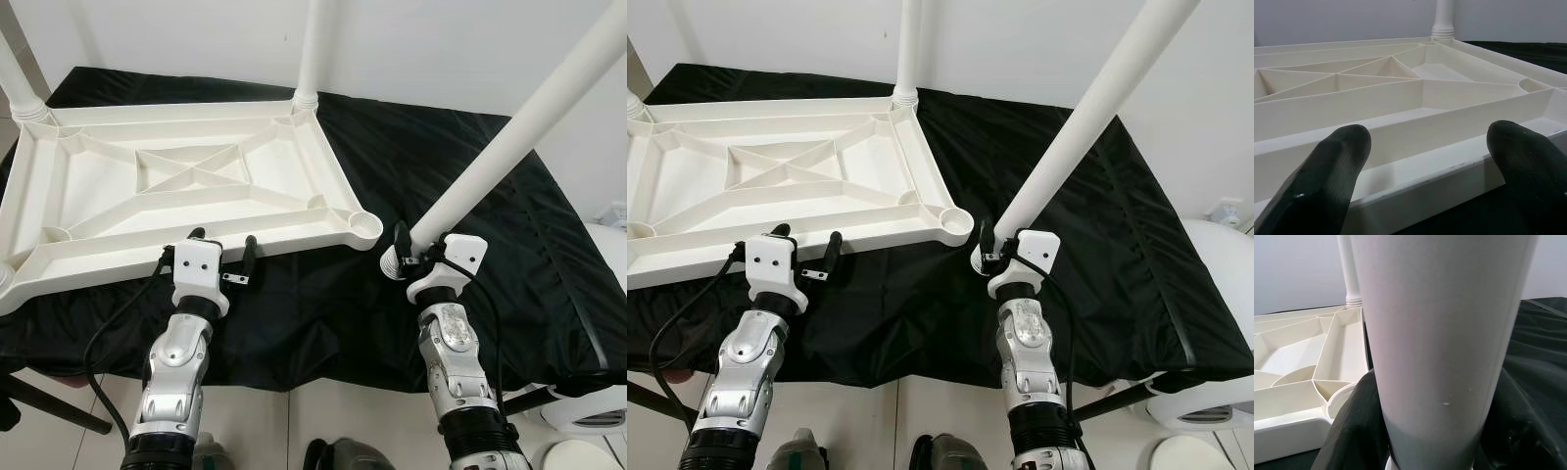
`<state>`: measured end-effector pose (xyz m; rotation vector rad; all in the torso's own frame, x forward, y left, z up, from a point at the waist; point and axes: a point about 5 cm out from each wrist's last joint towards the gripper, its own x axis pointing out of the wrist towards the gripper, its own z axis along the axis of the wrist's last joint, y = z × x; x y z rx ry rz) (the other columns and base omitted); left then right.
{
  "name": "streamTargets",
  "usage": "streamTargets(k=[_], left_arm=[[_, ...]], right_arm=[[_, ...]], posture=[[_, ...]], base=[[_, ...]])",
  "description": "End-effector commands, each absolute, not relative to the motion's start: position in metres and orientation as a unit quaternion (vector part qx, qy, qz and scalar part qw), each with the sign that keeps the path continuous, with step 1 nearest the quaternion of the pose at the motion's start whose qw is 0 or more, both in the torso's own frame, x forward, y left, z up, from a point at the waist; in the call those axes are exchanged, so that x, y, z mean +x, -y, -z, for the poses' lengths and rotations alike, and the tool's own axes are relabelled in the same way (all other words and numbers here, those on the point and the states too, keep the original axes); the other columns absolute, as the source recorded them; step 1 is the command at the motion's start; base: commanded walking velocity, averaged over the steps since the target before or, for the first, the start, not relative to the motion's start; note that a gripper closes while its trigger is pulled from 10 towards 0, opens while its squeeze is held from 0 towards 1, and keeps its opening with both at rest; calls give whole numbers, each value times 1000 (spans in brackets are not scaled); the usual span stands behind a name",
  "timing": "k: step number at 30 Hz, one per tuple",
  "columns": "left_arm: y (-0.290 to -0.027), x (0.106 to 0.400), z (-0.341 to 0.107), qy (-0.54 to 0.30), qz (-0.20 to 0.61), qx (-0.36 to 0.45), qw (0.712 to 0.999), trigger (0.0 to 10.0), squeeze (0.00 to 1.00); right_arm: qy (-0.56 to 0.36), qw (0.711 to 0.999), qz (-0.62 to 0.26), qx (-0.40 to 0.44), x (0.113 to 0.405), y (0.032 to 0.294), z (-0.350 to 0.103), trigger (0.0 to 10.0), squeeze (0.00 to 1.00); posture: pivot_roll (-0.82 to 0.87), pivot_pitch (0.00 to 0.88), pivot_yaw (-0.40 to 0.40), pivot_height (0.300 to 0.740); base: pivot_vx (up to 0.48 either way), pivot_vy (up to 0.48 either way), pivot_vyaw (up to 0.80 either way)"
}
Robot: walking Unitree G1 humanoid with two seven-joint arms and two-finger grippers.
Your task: Building children table
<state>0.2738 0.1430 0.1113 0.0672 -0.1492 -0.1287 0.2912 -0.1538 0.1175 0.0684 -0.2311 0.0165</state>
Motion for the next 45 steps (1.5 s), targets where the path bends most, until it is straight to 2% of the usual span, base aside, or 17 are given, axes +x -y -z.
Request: streamTargets(k=[1, 45], left_arm=[[-146, 275, -107, 62, 33, 27, 997, 10000, 0], [-144, 269, -97, 35, 34, 33, 998, 10000, 0]], right_arm=[[95, 995, -3, 36, 290, 155, -109, 10000, 0], [93, 995, -4, 35, 287, 156, -108, 10000, 0]], posture=[[85, 27, -79, 740], [83, 40, -84, 740]], base=[[0, 0, 0], [0, 0, 0]])
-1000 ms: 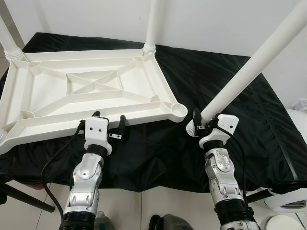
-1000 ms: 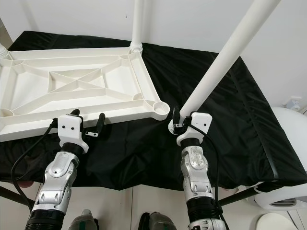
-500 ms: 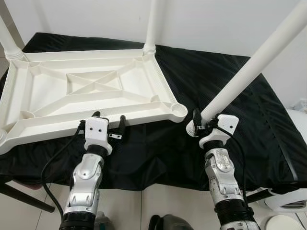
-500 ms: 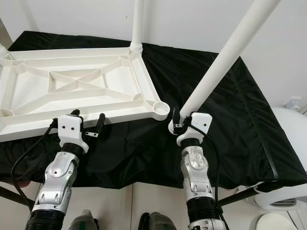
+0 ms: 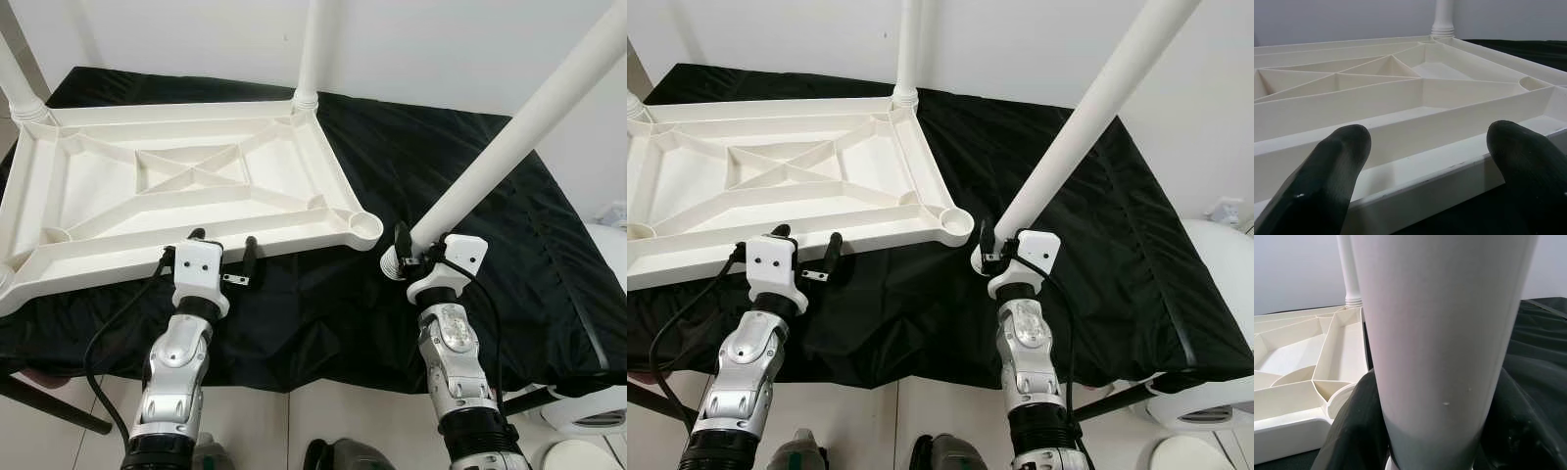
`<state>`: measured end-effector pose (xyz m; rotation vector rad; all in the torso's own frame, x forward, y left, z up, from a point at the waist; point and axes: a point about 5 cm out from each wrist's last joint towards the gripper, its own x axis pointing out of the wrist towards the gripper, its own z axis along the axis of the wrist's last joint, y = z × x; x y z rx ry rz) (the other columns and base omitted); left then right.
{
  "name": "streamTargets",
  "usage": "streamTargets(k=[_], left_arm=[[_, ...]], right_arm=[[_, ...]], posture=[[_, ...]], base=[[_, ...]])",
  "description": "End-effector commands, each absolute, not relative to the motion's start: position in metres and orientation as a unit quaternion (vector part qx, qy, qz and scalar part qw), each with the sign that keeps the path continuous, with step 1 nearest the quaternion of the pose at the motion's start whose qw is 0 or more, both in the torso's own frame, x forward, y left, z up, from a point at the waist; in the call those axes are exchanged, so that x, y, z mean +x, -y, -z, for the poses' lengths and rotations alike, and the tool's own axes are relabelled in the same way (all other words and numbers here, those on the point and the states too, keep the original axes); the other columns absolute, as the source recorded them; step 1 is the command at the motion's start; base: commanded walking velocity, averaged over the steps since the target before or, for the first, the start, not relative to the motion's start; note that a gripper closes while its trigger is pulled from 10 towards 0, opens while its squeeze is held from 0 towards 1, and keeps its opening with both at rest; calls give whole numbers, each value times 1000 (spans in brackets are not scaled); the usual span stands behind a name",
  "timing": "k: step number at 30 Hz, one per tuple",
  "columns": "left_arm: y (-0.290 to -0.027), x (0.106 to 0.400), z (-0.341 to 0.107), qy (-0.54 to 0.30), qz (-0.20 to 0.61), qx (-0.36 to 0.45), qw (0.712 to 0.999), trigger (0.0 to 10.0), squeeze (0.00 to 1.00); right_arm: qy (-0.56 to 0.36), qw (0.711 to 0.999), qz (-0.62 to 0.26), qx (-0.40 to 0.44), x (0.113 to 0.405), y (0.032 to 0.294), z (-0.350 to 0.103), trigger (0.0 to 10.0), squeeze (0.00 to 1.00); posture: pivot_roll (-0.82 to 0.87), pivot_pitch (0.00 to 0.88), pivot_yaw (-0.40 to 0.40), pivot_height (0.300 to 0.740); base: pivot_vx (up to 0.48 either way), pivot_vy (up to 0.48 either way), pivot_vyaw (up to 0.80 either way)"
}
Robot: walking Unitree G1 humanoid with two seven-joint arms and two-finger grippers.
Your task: Building children table
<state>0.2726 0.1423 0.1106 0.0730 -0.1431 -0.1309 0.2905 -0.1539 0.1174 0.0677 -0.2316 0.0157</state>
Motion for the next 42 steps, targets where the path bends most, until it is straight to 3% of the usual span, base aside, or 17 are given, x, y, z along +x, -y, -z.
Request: streamTargets(k=[1, 30, 42], left_arm=[[-144, 269, -97, 35, 34, 33, 998, 10000, 0], [-144, 272, -105, 49, 32, 29, 998, 10000, 0], [-131, 278, -141, 116, 82, 27, 989, 10000, 0]], right_arm=[[93, 995, -4, 35, 287, 156, -108, 10000, 0], [92, 995, -5, 35, 289, 155, -108, 10000, 0], [132, 991, -4, 33, 298, 161, -133, 10000, 0]], posture=[[83, 39, -85, 740], [87, 38, -86, 740], [86, 21, -90, 740]], base=[[0, 0, 0], [0, 0, 0], [0, 0, 0]])
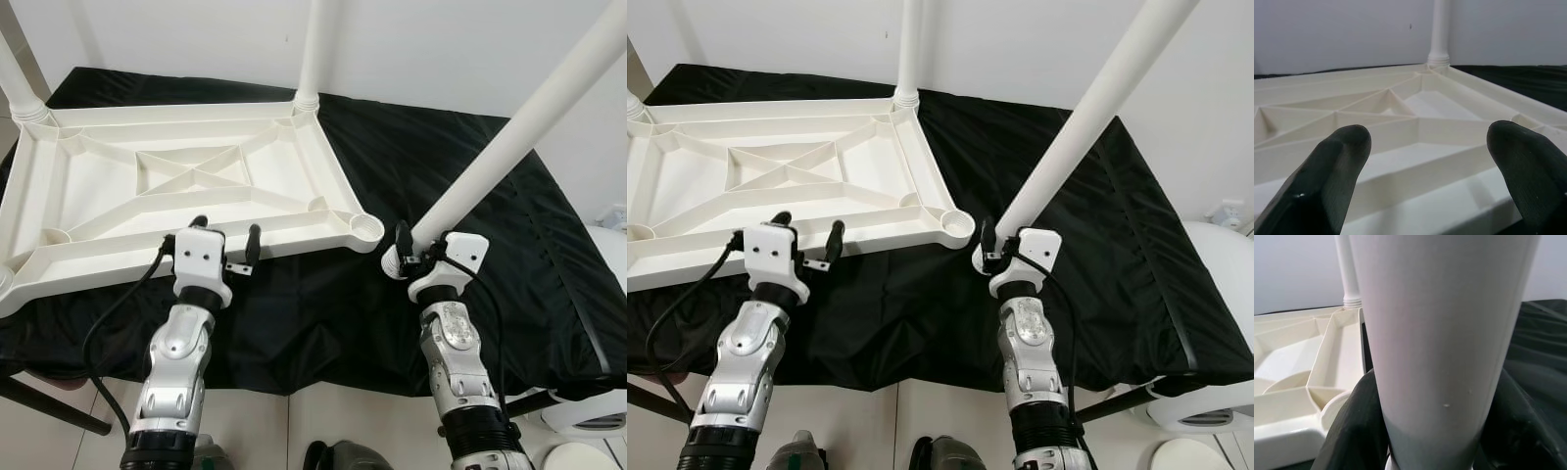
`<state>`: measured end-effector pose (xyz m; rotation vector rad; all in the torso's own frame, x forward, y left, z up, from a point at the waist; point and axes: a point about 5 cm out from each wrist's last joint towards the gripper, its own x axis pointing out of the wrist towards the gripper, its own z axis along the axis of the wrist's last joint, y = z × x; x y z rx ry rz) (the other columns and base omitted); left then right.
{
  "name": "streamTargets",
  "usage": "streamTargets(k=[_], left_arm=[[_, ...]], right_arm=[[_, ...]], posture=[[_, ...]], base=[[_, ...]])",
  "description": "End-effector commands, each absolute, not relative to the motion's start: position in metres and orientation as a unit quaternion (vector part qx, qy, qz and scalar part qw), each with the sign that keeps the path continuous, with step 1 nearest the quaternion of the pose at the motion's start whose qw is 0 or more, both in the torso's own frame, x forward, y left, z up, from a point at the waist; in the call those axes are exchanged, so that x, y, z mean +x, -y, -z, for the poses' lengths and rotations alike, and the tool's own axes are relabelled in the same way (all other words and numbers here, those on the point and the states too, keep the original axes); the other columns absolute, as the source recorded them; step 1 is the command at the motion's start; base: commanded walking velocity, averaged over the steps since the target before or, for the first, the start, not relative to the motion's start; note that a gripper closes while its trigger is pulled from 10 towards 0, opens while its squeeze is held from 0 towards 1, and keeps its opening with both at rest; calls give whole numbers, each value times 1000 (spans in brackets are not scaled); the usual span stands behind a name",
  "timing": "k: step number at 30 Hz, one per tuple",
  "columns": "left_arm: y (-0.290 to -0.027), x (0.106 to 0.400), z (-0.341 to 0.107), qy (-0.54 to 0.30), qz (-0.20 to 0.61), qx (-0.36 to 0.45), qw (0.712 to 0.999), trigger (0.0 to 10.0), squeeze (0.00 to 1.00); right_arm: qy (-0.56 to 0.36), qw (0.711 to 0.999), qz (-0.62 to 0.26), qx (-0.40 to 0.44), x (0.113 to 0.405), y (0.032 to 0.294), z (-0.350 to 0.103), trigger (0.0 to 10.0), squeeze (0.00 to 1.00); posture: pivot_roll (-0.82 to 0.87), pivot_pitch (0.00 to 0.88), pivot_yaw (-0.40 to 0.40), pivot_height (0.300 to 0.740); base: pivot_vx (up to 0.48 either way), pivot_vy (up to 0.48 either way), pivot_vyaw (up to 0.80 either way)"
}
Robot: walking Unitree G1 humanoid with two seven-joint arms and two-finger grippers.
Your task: Building children table
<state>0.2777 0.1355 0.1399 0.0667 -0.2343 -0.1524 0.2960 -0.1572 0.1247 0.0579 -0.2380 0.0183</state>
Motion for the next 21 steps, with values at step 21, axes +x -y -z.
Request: streamTargets(k=[21], left_arm=[[-88, 279, -198, 199, 223, 31, 954, 10000, 0]], right_arm=[[164, 986, 1, 34, 317, 177, -171, 10000, 0]], posture=[[98, 0, -104, 740]], base=[[0, 0, 0]])
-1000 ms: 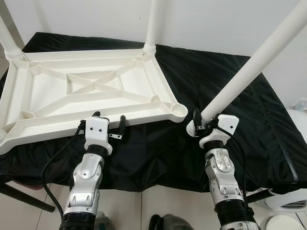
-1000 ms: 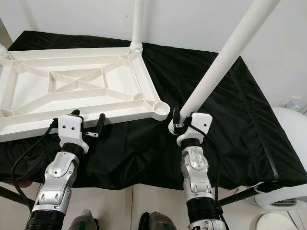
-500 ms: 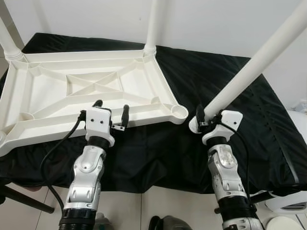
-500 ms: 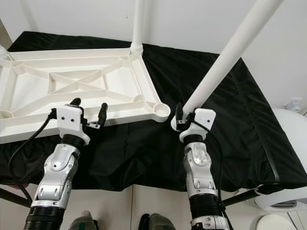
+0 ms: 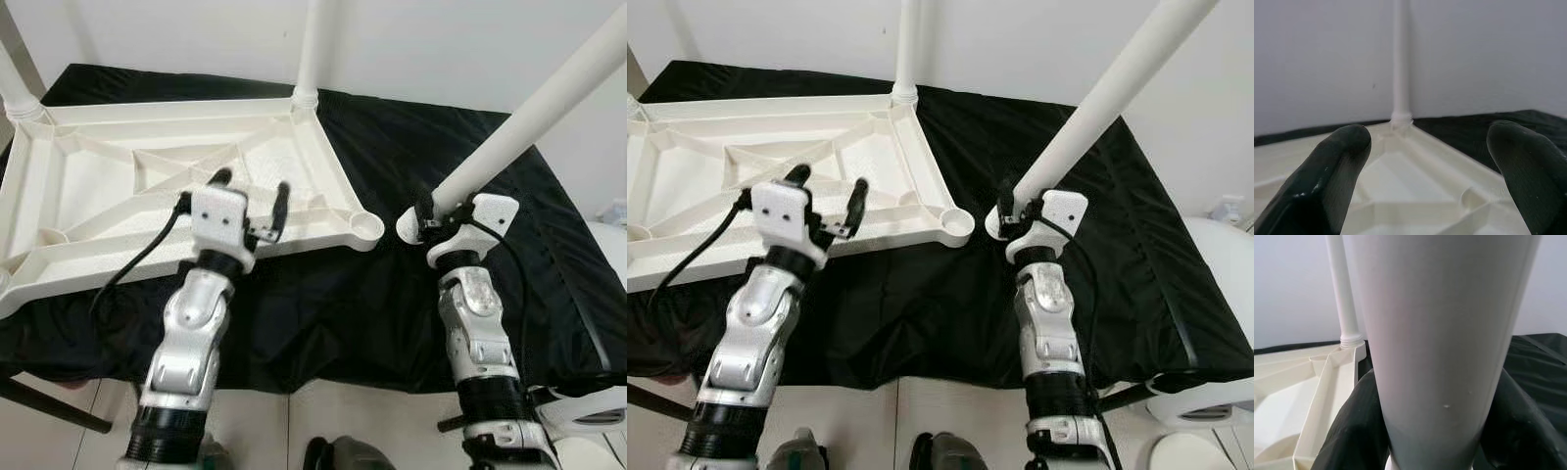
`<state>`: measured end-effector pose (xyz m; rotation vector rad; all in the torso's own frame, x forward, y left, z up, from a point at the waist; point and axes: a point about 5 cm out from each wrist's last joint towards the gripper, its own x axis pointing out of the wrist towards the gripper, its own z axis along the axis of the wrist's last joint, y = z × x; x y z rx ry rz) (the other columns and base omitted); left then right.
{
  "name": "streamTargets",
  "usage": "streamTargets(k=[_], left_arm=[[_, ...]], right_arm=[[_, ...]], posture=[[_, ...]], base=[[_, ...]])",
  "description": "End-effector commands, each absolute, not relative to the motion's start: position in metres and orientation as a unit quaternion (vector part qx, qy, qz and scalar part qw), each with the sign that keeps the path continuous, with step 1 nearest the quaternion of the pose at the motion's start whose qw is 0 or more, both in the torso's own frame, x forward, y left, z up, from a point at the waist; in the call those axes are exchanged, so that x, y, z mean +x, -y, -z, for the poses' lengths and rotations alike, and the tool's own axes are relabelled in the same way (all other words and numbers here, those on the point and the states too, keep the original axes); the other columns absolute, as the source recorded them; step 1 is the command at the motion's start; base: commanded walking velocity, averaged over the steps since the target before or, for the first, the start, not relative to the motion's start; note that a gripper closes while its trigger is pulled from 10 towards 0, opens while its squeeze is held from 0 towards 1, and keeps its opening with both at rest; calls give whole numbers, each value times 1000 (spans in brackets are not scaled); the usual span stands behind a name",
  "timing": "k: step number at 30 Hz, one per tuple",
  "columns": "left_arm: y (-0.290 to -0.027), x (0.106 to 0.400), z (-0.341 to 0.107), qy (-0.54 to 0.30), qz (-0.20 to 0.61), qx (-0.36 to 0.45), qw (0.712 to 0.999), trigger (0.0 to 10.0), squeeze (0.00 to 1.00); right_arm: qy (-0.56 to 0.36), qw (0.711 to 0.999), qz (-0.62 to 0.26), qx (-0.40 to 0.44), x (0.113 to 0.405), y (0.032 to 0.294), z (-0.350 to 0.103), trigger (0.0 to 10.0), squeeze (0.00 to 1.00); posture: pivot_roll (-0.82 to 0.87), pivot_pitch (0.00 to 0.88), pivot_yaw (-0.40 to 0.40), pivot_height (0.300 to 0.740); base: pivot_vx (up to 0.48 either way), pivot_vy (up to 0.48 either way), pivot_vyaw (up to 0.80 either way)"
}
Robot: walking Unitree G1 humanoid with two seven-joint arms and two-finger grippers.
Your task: Building children table
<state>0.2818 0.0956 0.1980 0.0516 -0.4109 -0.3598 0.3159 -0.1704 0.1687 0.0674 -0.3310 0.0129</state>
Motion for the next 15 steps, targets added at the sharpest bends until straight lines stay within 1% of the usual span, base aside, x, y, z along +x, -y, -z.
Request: streamTargets(k=[1, 4, 8, 12, 14, 15], left_arm=[[-86, 282, -204, 206, 230, 33, 951, 10000, 0], [-84, 283, -207, 209, 234, 33, 949, 10000, 0], [-75, 286, -225, 221, 256, 26, 941, 10000, 0], [-72, 285, -227, 218, 266, 22, 939, 10000, 0], [-66, 281, -235, 229, 291, 26, 929, 10000, 0], [-66, 281, -235, 229, 291, 26, 929, 10000, 0]], right_arm=[[164, 986, 0, 32, 320, 177, -175, 10000, 0], [164, 986, -1, 30, 322, 178, -177, 10000, 0], [160, 987, -10, 21, 326, 177, -182, 10000, 0], [148, 989, -16, 14, 326, 175, -179, 10000, 0], [131, 991, -28, -2, 328, 173, -177, 10000, 0], [131, 991, -28, -2, 328, 173, -177, 10000, 0]], posture=[[96, 0, -101, 740], [96, 0, -101, 740], [95, 0, -99, 740], [95, 0, -99, 740], [99, 0, -102, 740], [99, 0, -102, 740]], base=[[0, 0, 0], [0, 0, 0], [0, 0, 0], [0, 0, 0], [0, 0, 0], [0, 0, 0]])
